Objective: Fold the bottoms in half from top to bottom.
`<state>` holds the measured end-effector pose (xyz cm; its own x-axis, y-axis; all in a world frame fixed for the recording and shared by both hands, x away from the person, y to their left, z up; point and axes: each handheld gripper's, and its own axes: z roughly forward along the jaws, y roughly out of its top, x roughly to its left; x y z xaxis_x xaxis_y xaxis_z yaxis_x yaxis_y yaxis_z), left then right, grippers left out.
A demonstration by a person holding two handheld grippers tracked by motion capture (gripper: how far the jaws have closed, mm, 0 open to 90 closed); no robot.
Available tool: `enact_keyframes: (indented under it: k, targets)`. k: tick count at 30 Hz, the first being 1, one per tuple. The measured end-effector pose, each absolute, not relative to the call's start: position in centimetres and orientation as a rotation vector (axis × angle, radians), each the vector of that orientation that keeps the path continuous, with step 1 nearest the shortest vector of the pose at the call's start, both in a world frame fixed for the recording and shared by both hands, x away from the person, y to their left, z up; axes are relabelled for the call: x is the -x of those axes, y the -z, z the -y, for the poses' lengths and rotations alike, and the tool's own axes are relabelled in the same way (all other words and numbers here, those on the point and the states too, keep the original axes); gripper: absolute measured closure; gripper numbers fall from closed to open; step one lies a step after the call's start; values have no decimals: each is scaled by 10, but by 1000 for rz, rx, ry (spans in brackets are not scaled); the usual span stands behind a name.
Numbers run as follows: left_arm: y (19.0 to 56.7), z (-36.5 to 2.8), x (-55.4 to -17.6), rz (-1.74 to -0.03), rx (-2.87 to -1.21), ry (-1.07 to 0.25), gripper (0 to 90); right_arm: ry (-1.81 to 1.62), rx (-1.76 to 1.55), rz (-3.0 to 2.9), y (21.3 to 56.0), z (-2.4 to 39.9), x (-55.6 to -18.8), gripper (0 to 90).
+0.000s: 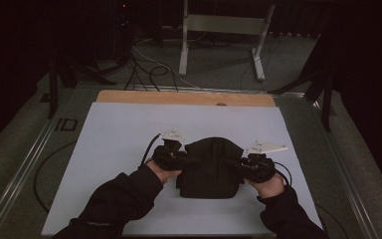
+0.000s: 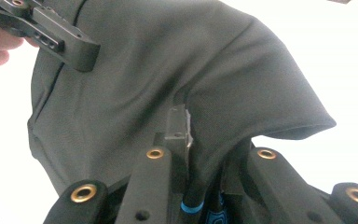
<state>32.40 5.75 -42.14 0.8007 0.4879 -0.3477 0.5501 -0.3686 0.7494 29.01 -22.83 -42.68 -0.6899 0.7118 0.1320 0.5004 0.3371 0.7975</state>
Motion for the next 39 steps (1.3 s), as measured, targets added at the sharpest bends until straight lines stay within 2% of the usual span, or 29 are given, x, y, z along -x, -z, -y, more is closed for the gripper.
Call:
enact_keyframes:
  k: [25,39]
  targets:
    - [405,-109,-330,-859,-1977,35,733,-1289,-965,-2403,407,181,-315,776]
    - [382,-151,-341,-885,-1950,-21,732,-1343,-901,-2407,388,145,-334,776]
